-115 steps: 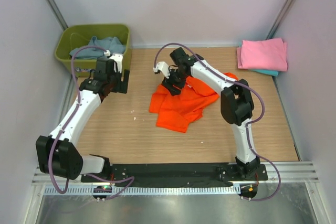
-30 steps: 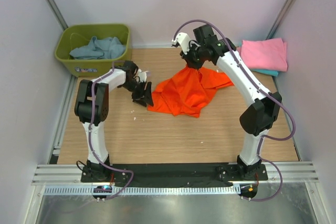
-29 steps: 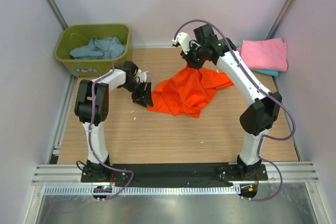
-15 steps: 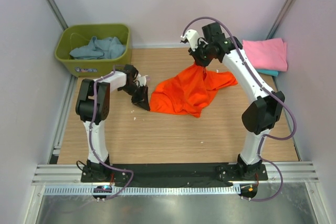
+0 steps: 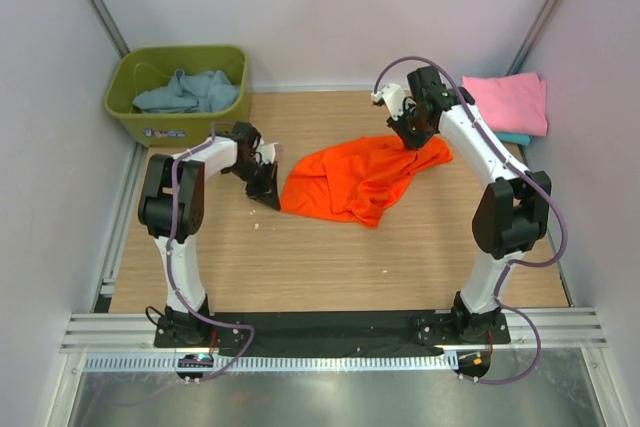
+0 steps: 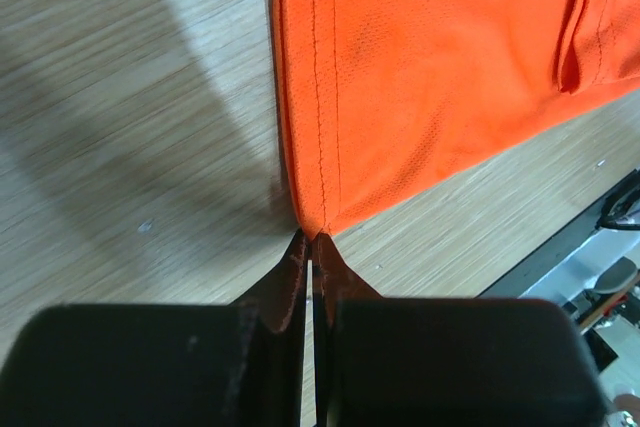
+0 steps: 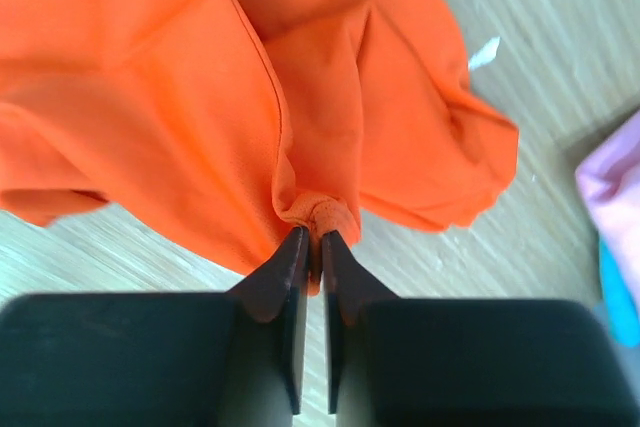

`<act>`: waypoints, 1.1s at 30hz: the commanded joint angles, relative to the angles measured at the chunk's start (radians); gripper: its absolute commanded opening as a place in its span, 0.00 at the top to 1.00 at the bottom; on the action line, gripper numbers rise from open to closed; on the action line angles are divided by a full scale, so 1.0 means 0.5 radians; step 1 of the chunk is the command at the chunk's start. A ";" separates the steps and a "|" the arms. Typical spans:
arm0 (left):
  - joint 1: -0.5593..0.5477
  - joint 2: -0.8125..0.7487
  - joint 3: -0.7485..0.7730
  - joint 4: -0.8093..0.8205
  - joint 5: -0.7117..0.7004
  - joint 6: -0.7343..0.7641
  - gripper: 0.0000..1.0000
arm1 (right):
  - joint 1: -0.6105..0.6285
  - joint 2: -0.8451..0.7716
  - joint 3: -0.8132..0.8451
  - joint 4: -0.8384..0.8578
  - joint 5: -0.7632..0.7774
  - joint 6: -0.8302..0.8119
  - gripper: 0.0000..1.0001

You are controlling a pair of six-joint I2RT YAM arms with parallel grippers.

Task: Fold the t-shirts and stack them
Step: Flatten the tshirt out

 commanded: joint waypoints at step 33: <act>-0.007 -0.104 0.067 -0.111 -0.140 0.173 1.00 | 0.416 1.110 1.228 -0.447 -0.926 -0.507 0.56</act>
